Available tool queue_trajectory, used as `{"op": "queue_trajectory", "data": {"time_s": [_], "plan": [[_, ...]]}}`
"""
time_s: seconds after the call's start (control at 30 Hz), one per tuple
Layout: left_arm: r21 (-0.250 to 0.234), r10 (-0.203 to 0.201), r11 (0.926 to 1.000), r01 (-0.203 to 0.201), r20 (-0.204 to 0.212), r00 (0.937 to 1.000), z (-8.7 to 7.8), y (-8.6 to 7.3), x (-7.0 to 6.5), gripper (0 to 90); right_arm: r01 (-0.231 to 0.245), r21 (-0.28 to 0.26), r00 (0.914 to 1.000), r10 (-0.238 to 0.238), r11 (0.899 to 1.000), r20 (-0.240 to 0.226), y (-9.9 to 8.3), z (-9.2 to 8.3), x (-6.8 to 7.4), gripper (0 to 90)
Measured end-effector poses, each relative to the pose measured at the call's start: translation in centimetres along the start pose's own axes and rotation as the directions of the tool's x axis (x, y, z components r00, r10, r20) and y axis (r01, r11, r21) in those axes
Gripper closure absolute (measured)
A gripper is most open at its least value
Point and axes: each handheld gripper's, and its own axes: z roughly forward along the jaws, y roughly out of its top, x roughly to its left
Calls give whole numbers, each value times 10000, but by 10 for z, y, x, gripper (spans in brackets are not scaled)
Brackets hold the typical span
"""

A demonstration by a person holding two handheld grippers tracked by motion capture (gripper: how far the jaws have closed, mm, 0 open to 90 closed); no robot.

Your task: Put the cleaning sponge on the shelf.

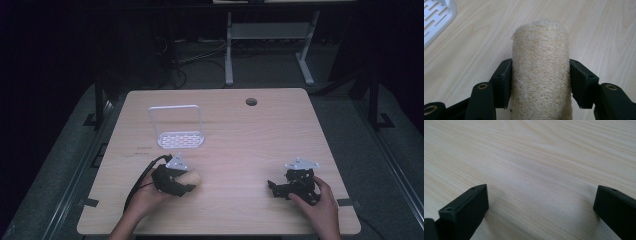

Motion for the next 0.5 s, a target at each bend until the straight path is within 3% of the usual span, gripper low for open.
{"op": "queue_trajectory", "data": {"time_s": [0.5], "plan": [[-338,-687,9972,666,-654,9955,-8,-5,11,413,11,0,10000,-11,10000,3,0,0,0,0]]}}
